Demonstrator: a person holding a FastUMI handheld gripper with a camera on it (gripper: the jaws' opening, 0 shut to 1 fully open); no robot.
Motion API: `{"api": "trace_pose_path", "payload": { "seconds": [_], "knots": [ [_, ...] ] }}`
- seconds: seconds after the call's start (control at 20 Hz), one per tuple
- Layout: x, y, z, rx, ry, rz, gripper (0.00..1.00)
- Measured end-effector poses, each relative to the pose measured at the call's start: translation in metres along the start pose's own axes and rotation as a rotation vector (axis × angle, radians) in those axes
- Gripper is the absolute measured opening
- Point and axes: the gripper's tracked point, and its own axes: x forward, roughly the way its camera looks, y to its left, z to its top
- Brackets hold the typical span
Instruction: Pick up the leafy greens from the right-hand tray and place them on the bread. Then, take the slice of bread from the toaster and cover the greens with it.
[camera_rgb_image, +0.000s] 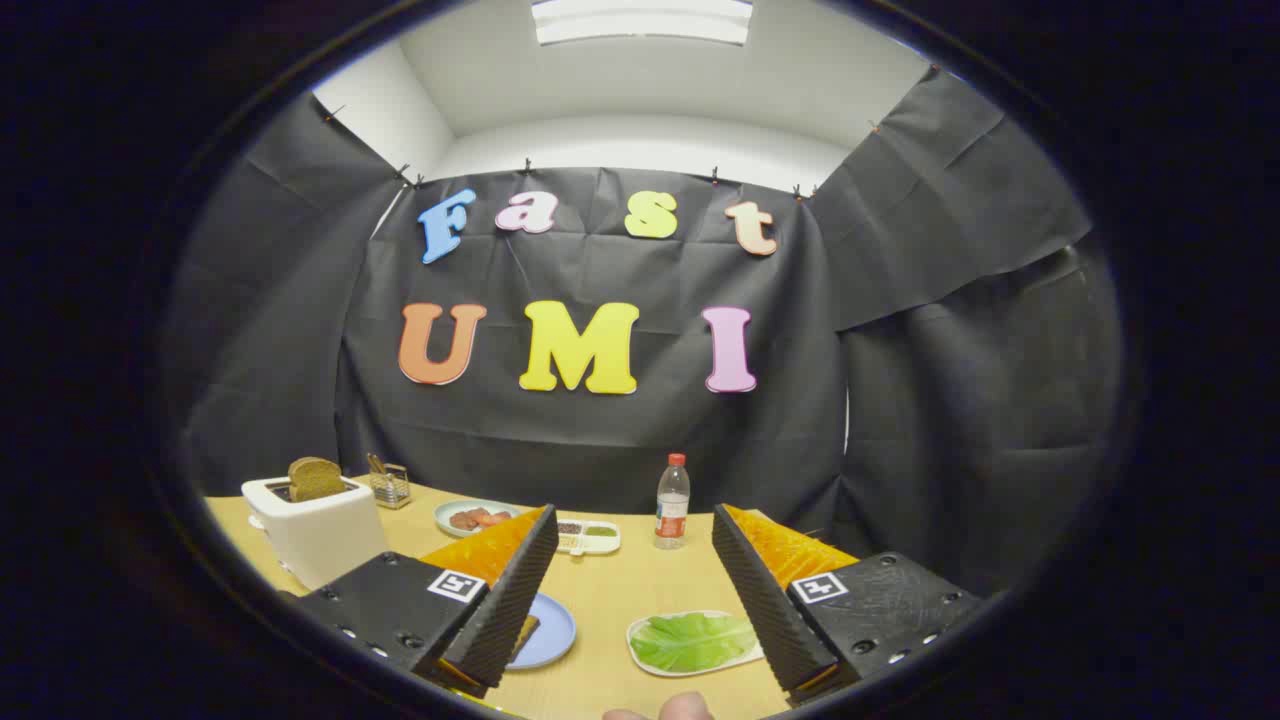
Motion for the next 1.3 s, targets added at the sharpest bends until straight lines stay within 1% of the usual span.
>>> {"api": "trace_pose_path", "payload": {
  "seconds": [0.5,1.05,1.3],
  "knots": [
    [0.005,-0.001,-0.009,0.004,0.026,-0.001,0.95],
    [0.009,0.004,-0.016,0.007,0.047,0.033,0.95],
    [0.010,-0.009,-0.020,0.015,0.059,0.012,0.95]
  ]
}}
